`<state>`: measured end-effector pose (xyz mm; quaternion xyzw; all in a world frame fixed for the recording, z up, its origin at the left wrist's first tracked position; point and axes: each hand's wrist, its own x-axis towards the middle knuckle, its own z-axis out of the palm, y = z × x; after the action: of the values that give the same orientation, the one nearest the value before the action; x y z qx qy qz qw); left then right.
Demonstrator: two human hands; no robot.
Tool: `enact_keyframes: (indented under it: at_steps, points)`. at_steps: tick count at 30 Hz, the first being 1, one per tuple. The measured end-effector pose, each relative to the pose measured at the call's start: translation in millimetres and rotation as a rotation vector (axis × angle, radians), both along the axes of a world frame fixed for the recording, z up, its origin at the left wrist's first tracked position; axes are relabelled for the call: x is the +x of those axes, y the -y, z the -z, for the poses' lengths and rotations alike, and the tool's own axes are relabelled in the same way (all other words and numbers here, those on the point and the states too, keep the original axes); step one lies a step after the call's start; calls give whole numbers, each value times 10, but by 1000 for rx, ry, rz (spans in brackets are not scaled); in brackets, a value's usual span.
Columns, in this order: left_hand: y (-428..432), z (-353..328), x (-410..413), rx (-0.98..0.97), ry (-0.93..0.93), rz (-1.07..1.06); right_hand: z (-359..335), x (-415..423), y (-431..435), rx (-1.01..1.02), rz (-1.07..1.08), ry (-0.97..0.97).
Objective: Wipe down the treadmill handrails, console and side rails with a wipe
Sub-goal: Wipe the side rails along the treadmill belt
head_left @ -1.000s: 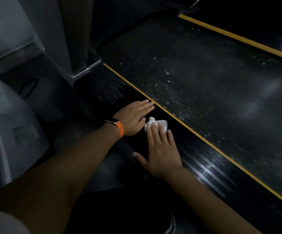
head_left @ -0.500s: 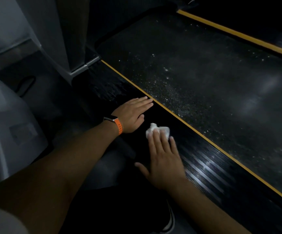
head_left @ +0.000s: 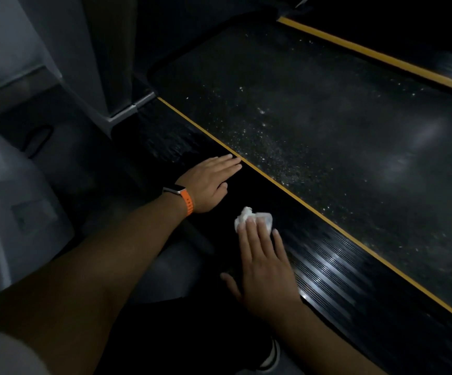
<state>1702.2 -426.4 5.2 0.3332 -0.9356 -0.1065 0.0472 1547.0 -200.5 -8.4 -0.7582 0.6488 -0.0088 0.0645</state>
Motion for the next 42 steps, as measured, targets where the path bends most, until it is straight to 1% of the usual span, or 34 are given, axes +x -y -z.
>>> enact_keyframes:
  at_steps: [1, 3, 5, 8, 13, 16, 18, 21, 24, 32, 36, 40, 42]
  points:
    - [-5, -7, 0, -2, 2, -2, -29, 94, 129, -11, -5, -2]
    - [-9, -22, -7, -3, 7, -2, -84, 226, 355, 31, -41, -25]
    - [-12, -30, -20, -5, 12, -3, -89, 219, 406, 55, -51, -23]
    - [-24, -48, -32, -12, 37, -8, -40, 19, 176, -11, -37, -42]
    - [-80, -64, -54, 0, 103, -34, 11, -420, -466, -21, -16, -29]
    - [-227, -35, -161, 2, 107, -28, 8, -496, -641, -59, 5, -25]
    - [-345, 0, -240, -4, 109, -4, 10, -439, -512, -65, 23, 6]
    - [-407, -10, -291, -8, 102, -32, -18, -273, -88, -48, 7, 41]
    - [-429, -11, -303, -20, 106, -48, -44, -204, 198, -18, -3, 29]
    - [-398, 10, -272, 7, 22, -58, -6, -544, -392, -81, 31, 20]
    - [-390, 22, -282, 0, 3, -47, -1, -317, 22, -55, 7, 26]
    - [-385, 19, -287, -5, -6, -58, -171, -166, 437, 105, -49, -36]
    - [-387, 21, -291, -6, -10, -54, -165, -245, 340, 52, -19, -35]
